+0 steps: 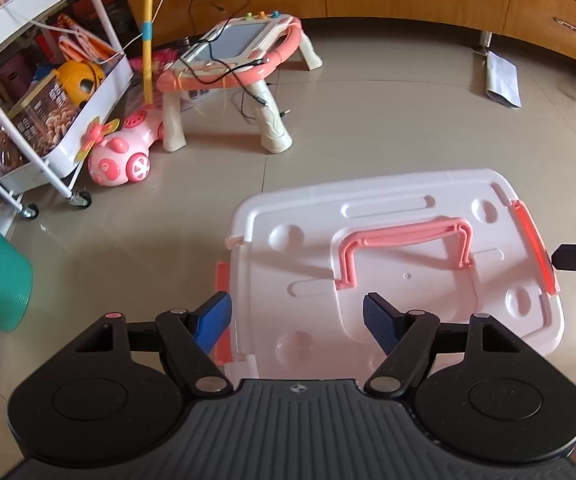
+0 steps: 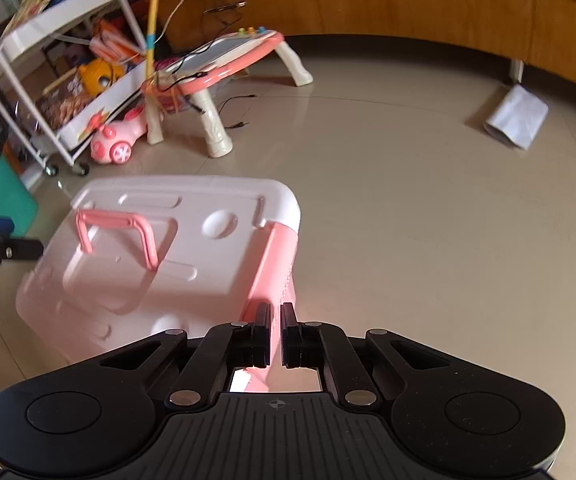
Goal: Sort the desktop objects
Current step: 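Lower the lid onto the pink tub and open the right tool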
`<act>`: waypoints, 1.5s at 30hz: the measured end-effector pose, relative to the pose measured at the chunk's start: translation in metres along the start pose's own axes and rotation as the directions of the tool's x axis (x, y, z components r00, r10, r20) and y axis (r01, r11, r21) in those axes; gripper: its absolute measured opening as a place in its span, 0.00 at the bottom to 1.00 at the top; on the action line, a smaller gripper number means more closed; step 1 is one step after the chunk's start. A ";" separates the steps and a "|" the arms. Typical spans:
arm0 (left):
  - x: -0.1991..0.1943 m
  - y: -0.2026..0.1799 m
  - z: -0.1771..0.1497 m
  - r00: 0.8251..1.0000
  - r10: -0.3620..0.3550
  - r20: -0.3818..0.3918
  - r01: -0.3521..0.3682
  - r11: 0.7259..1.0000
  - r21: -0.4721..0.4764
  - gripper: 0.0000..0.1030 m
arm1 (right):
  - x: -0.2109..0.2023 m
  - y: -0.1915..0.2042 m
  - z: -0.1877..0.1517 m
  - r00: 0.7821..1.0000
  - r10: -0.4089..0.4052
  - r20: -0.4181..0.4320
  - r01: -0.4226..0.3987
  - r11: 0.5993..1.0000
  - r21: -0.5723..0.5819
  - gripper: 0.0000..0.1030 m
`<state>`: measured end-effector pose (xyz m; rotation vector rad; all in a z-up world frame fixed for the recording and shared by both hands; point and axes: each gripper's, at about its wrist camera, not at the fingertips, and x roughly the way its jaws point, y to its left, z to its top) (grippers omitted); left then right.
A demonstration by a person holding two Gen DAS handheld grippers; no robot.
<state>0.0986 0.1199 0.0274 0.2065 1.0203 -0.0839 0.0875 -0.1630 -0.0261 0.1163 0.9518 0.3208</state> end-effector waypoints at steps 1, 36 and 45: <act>0.001 0.000 -0.001 1.000 0.001 -0.004 -0.001 1.000 0.002 0.73 | 0.000 0.001 0.000 1.000 -0.003 0.000 0.003 1.000 -0.003 0.06; 0.017 0.003 -0.014 0.999 0.019 -0.049 -0.017 1.000 0.026 0.73 | 0.006 -0.014 -0.002 0.999 0.047 0.002 -0.047 0.989 0.142 0.25; 0.018 0.037 -0.014 0.999 0.014 -0.041 -0.016 0.999 -0.042 0.73 | -0.005 0.037 0.025 0.996 0.070 0.060 -0.068 0.997 -0.028 0.25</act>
